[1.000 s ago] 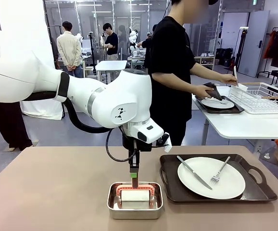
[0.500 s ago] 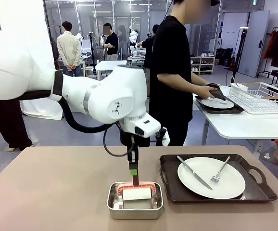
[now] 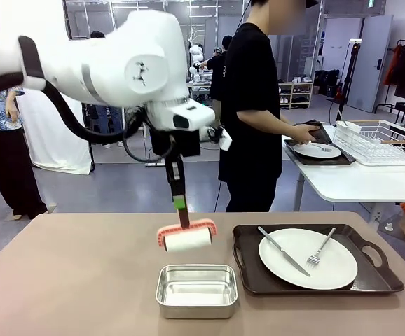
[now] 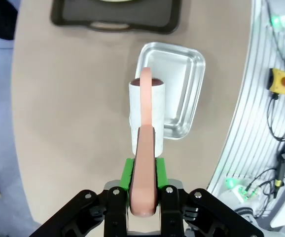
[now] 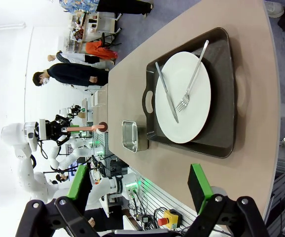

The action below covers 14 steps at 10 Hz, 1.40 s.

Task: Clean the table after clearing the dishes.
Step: When the left (or right) Handle tray is removed, use the left hand (or right hand) to clean the left (or right) side of the table with the Lint Roller.

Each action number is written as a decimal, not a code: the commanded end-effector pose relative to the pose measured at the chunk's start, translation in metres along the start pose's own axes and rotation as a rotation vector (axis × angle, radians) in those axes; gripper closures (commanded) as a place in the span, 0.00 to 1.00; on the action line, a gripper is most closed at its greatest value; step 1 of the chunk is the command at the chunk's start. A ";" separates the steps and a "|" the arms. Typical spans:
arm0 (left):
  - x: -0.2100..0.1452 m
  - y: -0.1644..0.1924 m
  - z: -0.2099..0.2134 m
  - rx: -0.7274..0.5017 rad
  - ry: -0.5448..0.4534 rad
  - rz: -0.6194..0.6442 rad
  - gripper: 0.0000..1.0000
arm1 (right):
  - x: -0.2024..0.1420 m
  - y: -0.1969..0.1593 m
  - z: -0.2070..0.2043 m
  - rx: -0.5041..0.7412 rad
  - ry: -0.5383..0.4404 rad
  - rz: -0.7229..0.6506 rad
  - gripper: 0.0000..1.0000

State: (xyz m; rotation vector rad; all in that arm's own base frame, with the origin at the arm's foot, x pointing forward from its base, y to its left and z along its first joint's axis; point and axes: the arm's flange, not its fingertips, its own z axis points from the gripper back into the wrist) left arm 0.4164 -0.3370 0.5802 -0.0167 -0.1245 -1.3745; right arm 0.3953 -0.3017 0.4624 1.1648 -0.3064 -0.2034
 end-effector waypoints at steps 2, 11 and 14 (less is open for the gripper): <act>-0.013 0.006 0.014 -0.007 0.028 0.138 0.98 | -0.001 0.003 -0.001 -0.001 -0.003 -0.009 0.00; -0.058 0.031 0.009 -0.035 0.124 0.713 0.98 | -0.001 0.003 -0.001 -0.001 -0.003 -0.009 0.00; -0.058 0.031 0.009 -0.035 0.124 0.713 0.98 | -0.001 0.003 -0.001 -0.001 -0.003 -0.009 0.00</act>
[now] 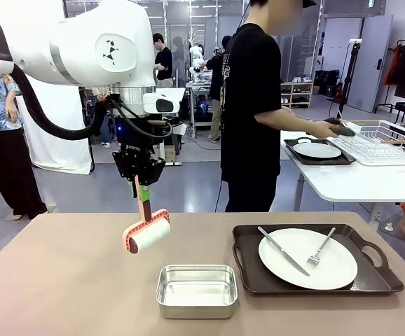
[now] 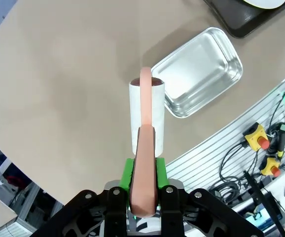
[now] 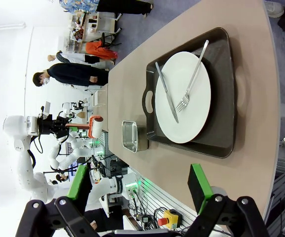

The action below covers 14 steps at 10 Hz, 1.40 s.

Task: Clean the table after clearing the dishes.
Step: When the left (or right) Handle tray is removed, use the left hand (or right hand) to clean the left (or right) side of the table with the Lint Roller.

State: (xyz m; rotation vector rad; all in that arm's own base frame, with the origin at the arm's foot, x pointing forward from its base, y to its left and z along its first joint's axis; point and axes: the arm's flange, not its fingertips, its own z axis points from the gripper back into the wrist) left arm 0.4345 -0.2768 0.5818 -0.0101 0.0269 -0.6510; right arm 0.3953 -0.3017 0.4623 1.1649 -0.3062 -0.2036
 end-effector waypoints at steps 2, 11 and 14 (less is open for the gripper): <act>0.011 0.017 0.000 -0.057 -0.160 0.153 0.79 | -0.001 0.004 -0.001 -0.001 -0.003 -0.009 0.00; -0.013 0.201 -0.107 -0.533 -0.141 0.704 0.79 | -0.001 0.004 -0.001 -0.001 -0.003 -0.009 0.00; -0.035 0.233 -0.150 -0.644 -0.211 0.680 0.79 | -0.001 0.004 -0.001 -0.001 -0.003 -0.009 0.00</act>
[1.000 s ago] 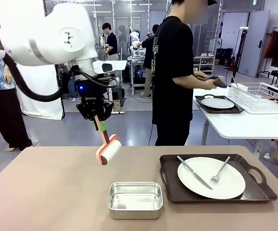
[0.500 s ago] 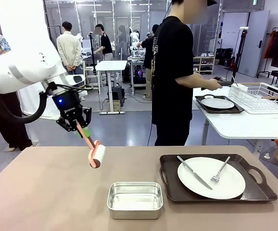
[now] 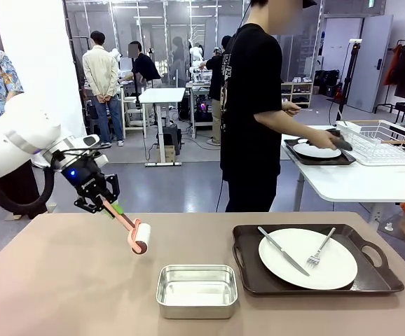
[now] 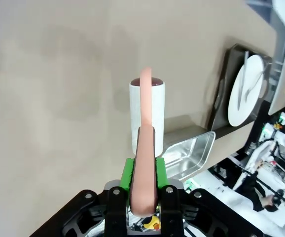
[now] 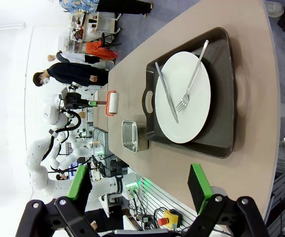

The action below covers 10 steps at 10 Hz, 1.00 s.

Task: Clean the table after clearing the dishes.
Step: When the left (or right) Handle tray is removed, use the left hand (or right hand) to clean the left (or right) side of the table with the Lint Roller.

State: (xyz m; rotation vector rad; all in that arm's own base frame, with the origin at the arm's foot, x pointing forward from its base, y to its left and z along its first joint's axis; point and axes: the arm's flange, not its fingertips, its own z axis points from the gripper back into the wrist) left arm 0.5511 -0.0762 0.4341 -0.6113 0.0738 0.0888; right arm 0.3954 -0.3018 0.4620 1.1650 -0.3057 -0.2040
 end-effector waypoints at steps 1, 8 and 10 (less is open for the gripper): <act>-0.008 0.023 -0.002 -0.077 -0.021 -0.071 0.79 | -0.001 0.004 -0.001 -0.001 -0.004 -0.008 0.00; -0.004 0.047 0.000 -0.070 -0.017 -0.081 0.79 | -0.001 0.004 -0.001 -0.001 -0.004 -0.008 0.00; -0.004 0.047 0.000 -0.070 -0.017 -0.081 0.79 | -0.001 0.004 -0.001 -0.001 -0.004 -0.008 0.00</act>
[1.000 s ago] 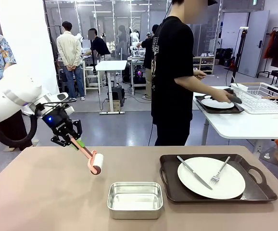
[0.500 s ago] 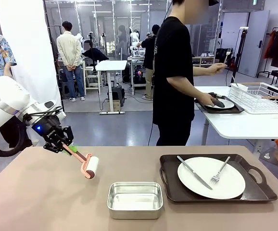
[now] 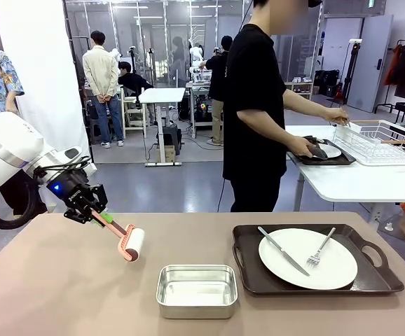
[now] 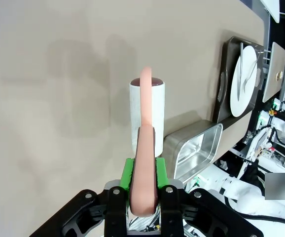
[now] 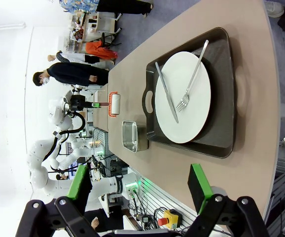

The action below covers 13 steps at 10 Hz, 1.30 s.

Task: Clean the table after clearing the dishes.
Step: When the left (or right) Handle tray is removed, use the left hand (or right hand) to clean the left (or right) side of the table with the Lint Roller.

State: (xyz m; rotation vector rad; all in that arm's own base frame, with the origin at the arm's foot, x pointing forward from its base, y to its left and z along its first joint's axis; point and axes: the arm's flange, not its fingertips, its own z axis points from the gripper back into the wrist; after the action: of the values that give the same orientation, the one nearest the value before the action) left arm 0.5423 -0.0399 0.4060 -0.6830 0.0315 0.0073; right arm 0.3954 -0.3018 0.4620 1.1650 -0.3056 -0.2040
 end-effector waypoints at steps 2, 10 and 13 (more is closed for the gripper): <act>0.000 0.000 0.000 0.000 0.000 0.000 0.79 | -0.001 0.004 -0.001 -0.001 -0.004 -0.008 0.00; 0.004 0.049 -0.022 -0.093 -0.059 -0.069 0.79 | -0.001 0.004 -0.001 -0.001 -0.004 -0.008 0.00; 0.001 0.075 -0.027 -0.073 -0.062 -0.044 0.79 | -0.001 0.004 -0.001 -0.001 -0.004 -0.008 0.00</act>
State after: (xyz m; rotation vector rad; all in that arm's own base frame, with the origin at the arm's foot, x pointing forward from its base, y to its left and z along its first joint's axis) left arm 0.5462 -0.0047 0.3503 -0.7506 -0.0223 -0.0168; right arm 0.3954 -0.3018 0.4620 1.1650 -0.3056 -0.2040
